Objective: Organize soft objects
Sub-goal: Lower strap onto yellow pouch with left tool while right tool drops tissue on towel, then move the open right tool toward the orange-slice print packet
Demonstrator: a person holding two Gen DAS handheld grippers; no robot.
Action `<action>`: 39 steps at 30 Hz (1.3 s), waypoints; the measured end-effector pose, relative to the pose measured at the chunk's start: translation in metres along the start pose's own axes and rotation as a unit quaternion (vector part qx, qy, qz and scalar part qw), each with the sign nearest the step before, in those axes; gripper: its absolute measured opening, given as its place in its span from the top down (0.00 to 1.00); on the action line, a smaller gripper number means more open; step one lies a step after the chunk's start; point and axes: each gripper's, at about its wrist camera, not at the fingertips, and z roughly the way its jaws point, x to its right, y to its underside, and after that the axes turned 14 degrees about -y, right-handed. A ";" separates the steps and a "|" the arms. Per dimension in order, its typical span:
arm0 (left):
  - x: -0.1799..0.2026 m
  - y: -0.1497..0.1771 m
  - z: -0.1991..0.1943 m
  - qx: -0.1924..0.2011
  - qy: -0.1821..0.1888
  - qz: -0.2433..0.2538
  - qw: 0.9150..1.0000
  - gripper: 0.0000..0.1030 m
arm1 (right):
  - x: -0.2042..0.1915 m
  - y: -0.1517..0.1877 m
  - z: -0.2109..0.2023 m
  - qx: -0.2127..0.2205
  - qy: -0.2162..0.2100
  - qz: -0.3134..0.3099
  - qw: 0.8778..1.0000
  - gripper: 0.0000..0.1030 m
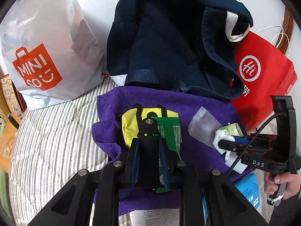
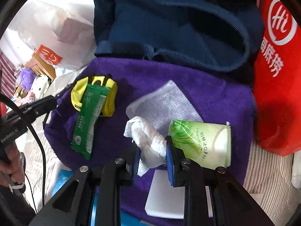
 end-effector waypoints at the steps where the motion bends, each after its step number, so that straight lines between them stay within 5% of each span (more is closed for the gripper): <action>1: 0.000 0.000 0.001 -0.001 0.000 -0.001 1.000 0.80 | 0.001 0.000 0.003 -0.003 -0.001 0.001 1.000 0.75; 6: 0.000 -0.001 0.008 -0.005 0.005 -0.003 1.000 0.80 | -0.004 0.000 0.010 -0.017 0.004 -0.021 1.000 0.69; 11: 0.004 -0.004 0.017 -0.008 0.006 -0.005 1.000 0.80 | -0.011 -0.001 0.006 -0.017 -0.002 -0.034 0.999 0.39; 24: 0.011 0.003 0.041 -0.038 0.005 -0.006 0.999 0.79 | -0.004 0.029 -0.068 0.045 0.018 -0.012 0.999 0.38; 34: 0.004 0.009 0.005 -0.029 -0.007 -0.021 0.999 0.53 | 0.030 0.083 -0.125 0.079 0.042 0.051 0.995 0.35; 39: 0.001 0.018 -0.021 -0.020 -0.005 -0.021 1.000 0.51 | 0.036 0.107 -0.135 0.081 0.035 0.073 0.993 0.35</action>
